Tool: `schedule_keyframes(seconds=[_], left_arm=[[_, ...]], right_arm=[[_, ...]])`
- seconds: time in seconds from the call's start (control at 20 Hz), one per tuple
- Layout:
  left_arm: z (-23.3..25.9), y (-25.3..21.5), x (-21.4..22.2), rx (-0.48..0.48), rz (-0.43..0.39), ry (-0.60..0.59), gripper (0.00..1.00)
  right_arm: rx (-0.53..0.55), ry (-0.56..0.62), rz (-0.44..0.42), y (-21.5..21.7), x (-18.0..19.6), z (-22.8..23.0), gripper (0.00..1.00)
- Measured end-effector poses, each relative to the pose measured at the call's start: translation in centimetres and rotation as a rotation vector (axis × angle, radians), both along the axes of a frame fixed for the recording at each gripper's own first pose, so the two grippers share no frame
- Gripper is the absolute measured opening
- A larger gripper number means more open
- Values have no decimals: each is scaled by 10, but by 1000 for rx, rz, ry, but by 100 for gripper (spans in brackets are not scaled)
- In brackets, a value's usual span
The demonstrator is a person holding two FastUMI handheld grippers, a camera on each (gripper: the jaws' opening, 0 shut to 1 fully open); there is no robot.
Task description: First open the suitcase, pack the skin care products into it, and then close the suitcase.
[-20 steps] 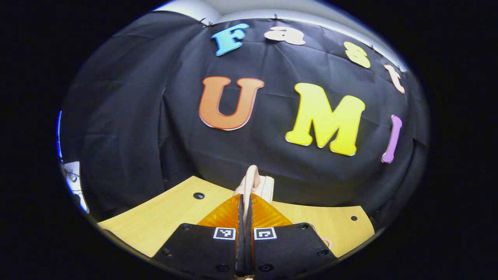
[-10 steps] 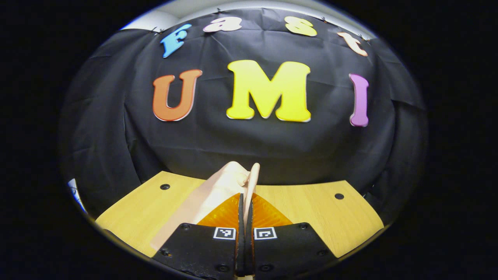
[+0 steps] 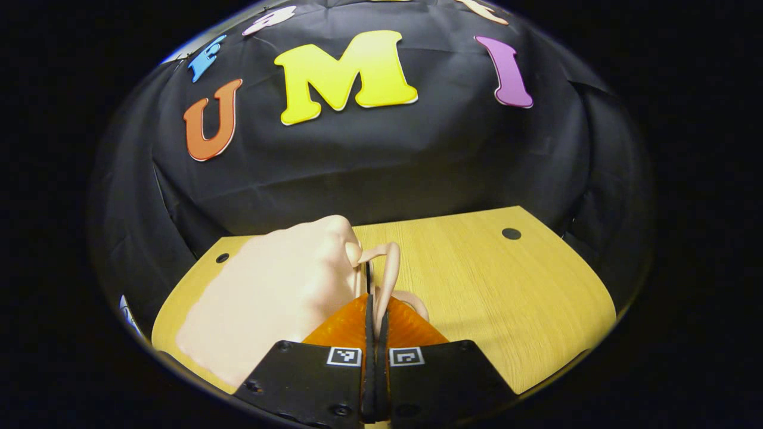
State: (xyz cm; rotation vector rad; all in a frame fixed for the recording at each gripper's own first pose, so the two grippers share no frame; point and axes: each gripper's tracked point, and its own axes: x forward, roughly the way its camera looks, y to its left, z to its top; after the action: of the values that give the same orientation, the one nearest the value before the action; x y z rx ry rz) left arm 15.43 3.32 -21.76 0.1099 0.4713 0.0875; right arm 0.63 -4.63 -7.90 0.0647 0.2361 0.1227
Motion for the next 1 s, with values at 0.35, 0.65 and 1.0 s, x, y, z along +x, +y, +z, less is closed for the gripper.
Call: schedule_keyframes(seconds=[0.35,0.65,1.0], left_arm=[[-10,-19,-17,-114,25,77,22],[73,-9,-56,-293,-26,-49,54],[189,87,-117,-280,-3,-232,82]], right_arm=[[7,22,-71,-15,-12,-5,79],[-28,-66,-103,30,-10,43,79],[-22,-108,-24,148,15,71,79]])
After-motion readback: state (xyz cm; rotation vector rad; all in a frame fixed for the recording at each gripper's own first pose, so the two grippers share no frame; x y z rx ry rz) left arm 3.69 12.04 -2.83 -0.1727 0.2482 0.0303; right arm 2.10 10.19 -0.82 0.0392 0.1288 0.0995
